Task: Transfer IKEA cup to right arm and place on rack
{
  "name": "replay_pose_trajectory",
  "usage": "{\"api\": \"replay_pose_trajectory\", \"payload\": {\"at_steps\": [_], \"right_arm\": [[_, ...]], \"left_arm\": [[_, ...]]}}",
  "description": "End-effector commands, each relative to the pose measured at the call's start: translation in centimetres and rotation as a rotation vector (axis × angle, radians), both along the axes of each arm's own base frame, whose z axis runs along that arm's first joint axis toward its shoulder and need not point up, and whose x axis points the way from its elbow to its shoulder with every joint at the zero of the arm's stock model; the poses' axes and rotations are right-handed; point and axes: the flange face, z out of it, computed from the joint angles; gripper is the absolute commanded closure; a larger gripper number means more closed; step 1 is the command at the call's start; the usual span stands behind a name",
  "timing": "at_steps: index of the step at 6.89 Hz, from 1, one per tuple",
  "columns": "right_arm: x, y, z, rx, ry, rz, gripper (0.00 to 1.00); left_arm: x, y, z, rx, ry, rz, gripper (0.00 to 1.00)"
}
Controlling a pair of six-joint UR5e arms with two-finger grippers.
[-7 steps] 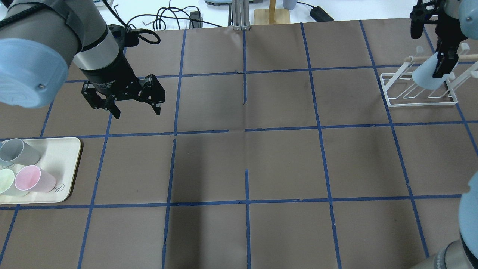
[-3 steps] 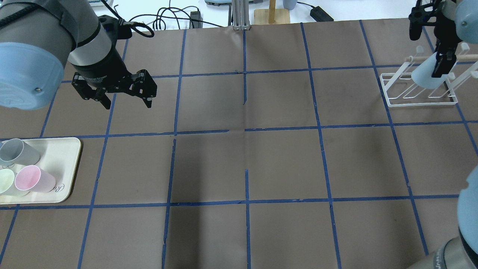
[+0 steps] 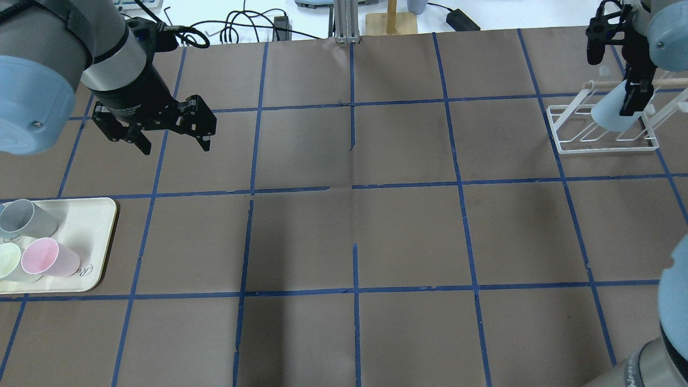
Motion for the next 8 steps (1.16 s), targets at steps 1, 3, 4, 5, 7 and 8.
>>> {"api": "replay_pose_trajectory", "payload": {"at_steps": [1, 3, 4, 5, 7, 8], "right_arm": [[-0.4, -0.1, -0.4, 0.0, -0.001, -0.003, 0.56], [-0.6, -0.2, -1.1, 0.011, 0.001, -0.007, 0.0], [-0.7, -0.1, -1.3, 0.019, -0.001, -0.018, 0.0], [-0.7, -0.1, -1.3, 0.02, -0.001, -0.019, 0.0], [-0.3, -0.3, 1.5, -0.033, 0.008, -0.033, 0.0], [0.3, -0.4, 3.9, -0.095, 0.002, -0.097, 0.0]], "left_arm": [[0.7, 0.1, 0.3, -0.004, 0.004, 0.01, 0.0], [0.6, 0.1, 0.3, -0.004, 0.005, 0.008, 0.0], [0.6, 0.1, 0.0, 0.0, 0.006, 0.008, 0.0], [0.6, 0.1, 0.3, -0.004, 0.004, 0.008, 0.0], [0.4, 0.2, 0.6, -0.01, 0.004, 0.008, 0.0], [0.5, 0.2, 0.6, -0.012, 0.004, 0.01, 0.0]]}}
